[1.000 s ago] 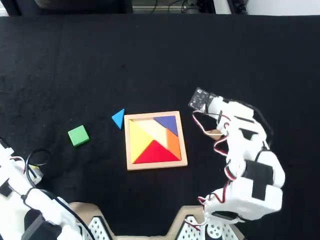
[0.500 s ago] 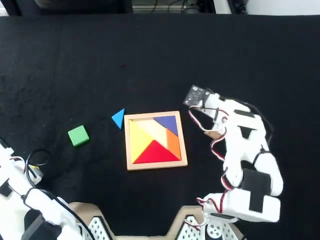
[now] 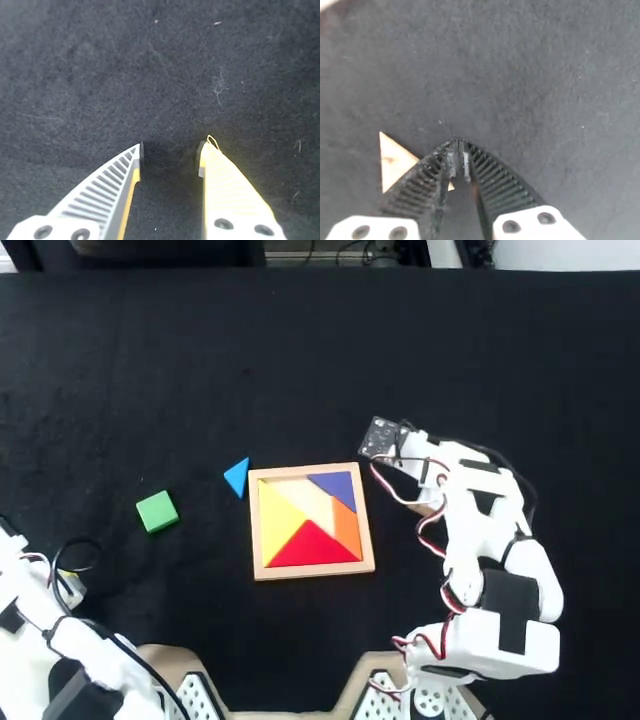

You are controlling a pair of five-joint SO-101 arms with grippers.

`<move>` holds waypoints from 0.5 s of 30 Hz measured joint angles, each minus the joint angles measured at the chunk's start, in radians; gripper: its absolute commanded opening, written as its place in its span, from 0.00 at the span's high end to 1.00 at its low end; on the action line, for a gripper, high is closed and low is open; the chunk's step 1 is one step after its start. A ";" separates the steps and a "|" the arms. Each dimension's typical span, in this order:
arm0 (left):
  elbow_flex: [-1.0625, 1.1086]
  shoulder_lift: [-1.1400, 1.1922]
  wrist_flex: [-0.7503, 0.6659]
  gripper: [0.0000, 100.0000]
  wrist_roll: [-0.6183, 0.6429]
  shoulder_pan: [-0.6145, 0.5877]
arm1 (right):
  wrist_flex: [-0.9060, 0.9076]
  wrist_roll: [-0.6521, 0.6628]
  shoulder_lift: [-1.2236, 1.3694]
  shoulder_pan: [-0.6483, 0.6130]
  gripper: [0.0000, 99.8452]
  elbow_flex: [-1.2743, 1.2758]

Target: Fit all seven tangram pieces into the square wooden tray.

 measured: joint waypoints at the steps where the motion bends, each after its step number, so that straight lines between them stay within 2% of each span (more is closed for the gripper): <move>1: 0.000 0.000 0.000 0.80 0.000 0.000 | 0.000 0.012 0.000 0.005 0.99 0.000; 6: 0.000 0.000 0.000 0.80 0.000 0.000 | 0.011 0.046 0.000 0.037 0.99 -0.002; 15: 0.000 0.000 0.000 0.80 0.000 0.000 | 0.255 0.112 -0.089 0.049 0.99 -0.009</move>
